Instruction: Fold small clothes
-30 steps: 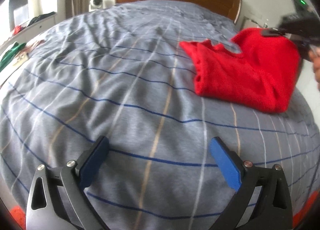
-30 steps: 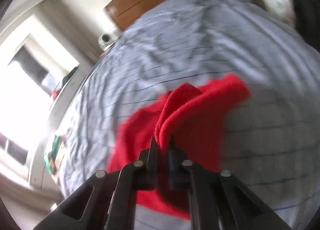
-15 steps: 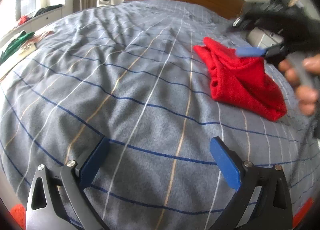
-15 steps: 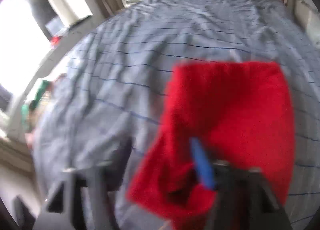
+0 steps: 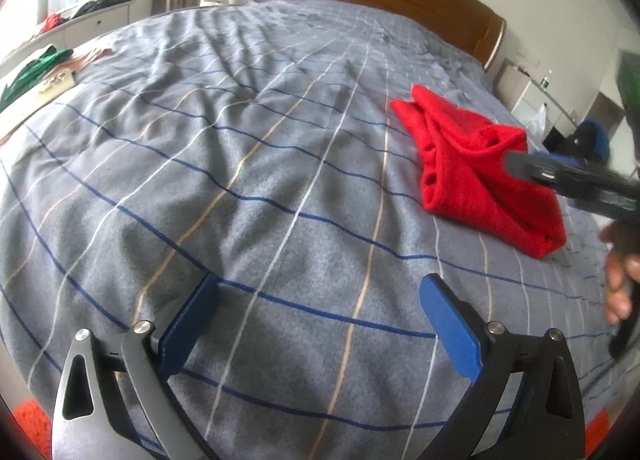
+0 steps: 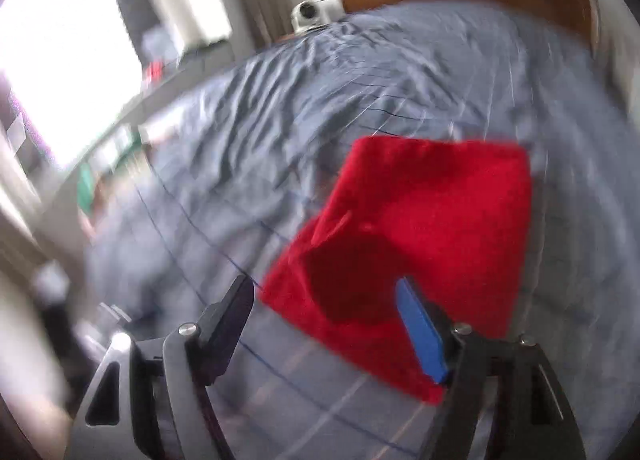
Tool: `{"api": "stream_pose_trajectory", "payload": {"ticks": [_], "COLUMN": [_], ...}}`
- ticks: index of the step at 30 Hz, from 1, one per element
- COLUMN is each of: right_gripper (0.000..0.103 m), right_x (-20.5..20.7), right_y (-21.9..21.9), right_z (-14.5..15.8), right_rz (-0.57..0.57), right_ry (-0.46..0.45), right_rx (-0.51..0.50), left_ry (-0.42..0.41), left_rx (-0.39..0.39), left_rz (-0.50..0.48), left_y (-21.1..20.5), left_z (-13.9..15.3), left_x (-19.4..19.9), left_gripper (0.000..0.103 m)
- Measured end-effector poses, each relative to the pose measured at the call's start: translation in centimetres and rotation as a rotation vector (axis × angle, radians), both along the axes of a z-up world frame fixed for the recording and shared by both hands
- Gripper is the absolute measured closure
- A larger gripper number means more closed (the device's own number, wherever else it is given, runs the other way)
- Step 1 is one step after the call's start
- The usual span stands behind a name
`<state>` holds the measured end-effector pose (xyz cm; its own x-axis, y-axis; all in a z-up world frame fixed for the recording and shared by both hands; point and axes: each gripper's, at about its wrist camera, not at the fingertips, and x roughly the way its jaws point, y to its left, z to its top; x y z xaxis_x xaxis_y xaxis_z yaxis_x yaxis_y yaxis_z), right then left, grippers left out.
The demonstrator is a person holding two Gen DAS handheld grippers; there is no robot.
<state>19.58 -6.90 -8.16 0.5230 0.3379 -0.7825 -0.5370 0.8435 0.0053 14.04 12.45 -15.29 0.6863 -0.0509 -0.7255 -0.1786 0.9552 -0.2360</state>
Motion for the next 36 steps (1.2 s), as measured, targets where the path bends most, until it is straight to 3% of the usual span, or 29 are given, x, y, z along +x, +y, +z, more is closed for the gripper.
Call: {"api": "stream_pose_trajectory", "payload": {"ticks": [1, 2, 3, 5, 8, 11, 13, 14, 19, 21, 24, 26, 28, 32, 36], "right_gripper": [0.038, 0.053, 0.1, 0.097, 0.096, 0.074, 0.03, 0.024, 0.023, 0.023, 0.023, 0.023, 0.023, 0.023, 0.023], "right_x": [0.1, 0.6, 0.7, 0.7, 0.7, 0.1, -0.6, -1.0, -4.8, -5.6, -5.1, -3.5, -0.4, 5.2, 9.4], "right_y": [0.9, 1.7, 2.0, 2.7, 5.4, 6.3, 5.7, 5.3, 2.4, -0.4, -5.3, -8.9, -12.6, -16.6, -16.7], "right_z": [-0.4, -0.8, -1.1, -1.3, -4.6, -6.4, -6.0, -5.6, -3.5, -2.7, -1.9, -1.5, -1.8, -3.9, -7.2], "right_rz": [-0.004, -0.016, -0.038, -0.05, 0.032, 0.076, 0.109, 0.128, 0.243, 0.226, 0.101, -0.04, -0.214, -0.392, -0.45], "right_ry": [-0.034, -0.058, -0.062, -0.071, -0.021, -0.008, 0.017, 0.049, 0.115, 0.124, 0.111, 0.09, 0.099, 0.227, 0.34], "right_rx": [-0.038, -0.057, -0.065, -0.036, -0.089, -0.09, -0.003, 0.054, 0.137, 0.194, 0.273, 0.308, 0.339, 0.505, 0.634], "left_ry": [-0.001, -0.002, -0.003, -0.004, -0.001, 0.004, 0.005, 0.005, -0.016, -0.048, -0.086, -0.041, 0.021, 0.19, 0.239], "left_rx": [0.007, 0.01, 0.012, 0.014, 0.017, 0.03, 0.027, 0.026, 0.077, 0.009, -0.179, -0.291, -0.344, -0.198, -0.213], "left_rz": [-0.001, -0.003, -0.005, -0.006, -0.003, -0.015, -0.02, -0.022, -0.019, -0.032, -0.121, -0.184, -0.218, -0.184, -0.186], "left_y": [-0.1, -0.1, -0.2, -0.2, -0.2, -0.3, -0.3, -0.2, -0.5, -0.3, -0.5, -1.2, -2.4, -3.8, -3.6], "left_z": [0.0, 0.0, 0.0, 0.0, -0.1, -0.1, -0.1, -0.1, 1.5, 3.1, 5.6, 6.2, 5.7, 1.7, -0.1], "left_x": [-0.1, -0.1, -0.2, -0.2, -0.1, -0.1, -0.1, -0.2, -0.4, 0.5, 4.0, 7.9, 12.1, 18.5, 19.8], "left_gripper": [0.002, 0.002, 0.002, 0.002, 0.002, 0.002, 0.002, 0.002, 0.002, 0.002, 0.001, 0.001, 0.001, 0.002, 0.001]}}
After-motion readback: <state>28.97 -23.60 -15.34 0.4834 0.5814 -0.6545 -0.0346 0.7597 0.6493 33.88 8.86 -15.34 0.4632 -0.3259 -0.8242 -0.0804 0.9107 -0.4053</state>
